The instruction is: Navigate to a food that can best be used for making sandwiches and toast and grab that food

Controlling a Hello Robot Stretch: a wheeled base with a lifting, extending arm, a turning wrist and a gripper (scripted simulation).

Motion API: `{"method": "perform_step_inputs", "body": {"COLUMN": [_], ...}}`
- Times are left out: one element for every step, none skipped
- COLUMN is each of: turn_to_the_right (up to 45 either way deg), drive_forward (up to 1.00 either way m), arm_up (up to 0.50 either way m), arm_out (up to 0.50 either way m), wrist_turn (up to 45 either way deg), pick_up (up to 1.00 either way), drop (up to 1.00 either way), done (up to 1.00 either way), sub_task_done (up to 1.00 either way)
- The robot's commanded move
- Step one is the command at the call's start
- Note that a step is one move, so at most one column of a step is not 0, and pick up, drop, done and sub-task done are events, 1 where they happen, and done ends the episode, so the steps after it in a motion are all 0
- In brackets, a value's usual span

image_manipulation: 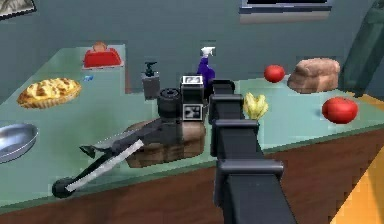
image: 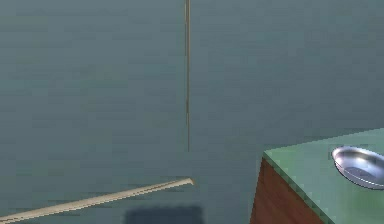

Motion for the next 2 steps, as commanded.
{"method": "perform_step_inputs", "body": {"turn_to_the_right": [0.0, 0.0], "drive_forward": [0.00, 0.00], "arm_up": [0.00, 0.00], "arm_out": [0.00, 0.00], "wrist_turn": [45.0, 3.0], "pick_up": [0.00, 0.00], "drop": [0.00, 0.00], "done": [0.00, 0.00], "sub_task_done": [0.00, 0.00]}}
